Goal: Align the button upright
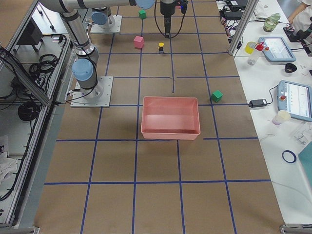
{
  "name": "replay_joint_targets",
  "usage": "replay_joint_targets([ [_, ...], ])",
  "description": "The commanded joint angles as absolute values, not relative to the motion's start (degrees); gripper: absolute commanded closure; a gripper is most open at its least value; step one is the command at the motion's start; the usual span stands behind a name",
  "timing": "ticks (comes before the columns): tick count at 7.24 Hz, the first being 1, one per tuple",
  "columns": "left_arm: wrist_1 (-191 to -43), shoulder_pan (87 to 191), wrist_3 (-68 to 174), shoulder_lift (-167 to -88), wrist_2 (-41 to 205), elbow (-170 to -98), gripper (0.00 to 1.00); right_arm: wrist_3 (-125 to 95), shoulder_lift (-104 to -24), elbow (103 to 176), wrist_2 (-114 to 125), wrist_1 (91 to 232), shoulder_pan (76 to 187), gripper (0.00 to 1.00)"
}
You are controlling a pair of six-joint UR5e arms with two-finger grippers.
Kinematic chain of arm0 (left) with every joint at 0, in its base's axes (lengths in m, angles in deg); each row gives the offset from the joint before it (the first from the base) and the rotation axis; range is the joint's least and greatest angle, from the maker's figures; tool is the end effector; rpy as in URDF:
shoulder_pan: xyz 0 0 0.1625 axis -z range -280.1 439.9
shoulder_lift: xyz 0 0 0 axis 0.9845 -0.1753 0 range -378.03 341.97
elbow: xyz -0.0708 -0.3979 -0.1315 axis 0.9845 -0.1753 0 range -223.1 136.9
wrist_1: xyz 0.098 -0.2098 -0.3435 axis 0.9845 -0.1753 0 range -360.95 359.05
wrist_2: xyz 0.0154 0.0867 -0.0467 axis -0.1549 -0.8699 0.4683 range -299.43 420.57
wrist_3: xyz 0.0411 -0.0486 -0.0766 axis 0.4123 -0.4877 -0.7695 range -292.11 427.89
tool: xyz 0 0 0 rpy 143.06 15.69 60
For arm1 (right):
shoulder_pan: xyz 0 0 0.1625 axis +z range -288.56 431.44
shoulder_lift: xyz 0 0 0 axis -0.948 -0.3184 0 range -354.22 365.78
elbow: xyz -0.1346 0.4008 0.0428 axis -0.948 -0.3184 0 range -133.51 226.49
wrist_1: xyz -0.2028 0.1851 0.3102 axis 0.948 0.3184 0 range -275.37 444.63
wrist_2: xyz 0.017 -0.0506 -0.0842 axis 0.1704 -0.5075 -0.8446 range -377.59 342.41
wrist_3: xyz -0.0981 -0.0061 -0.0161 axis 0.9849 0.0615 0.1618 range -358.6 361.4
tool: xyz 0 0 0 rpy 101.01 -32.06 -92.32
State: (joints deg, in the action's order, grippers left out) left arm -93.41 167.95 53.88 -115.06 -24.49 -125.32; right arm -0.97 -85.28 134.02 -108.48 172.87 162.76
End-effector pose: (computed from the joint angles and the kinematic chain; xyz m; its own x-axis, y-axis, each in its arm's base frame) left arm -0.1234 -0.5454 0.4873 -0.9577 -0.2773 0.0764 -0.2741 0.9604 0.0500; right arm 0.1430 -0.4831 0.5150 -0.9997 0.0186 0.0142 0.0182 0.9993 -0.0315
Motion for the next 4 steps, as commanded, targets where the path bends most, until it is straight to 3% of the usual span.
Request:
replay_joint_targets([
  [1,-95.0,166.7,63.7,-112.3,-29.9,-125.5,0.00,-1.0,-85.3,134.0,-108.5,172.9,162.8,0.02],
  [4,-95.7,166.9,75.0,-109.3,-30.2,-129.2,0.00,-1.0,-85.3,134.0,-108.6,172.9,162.8,0.02],
])
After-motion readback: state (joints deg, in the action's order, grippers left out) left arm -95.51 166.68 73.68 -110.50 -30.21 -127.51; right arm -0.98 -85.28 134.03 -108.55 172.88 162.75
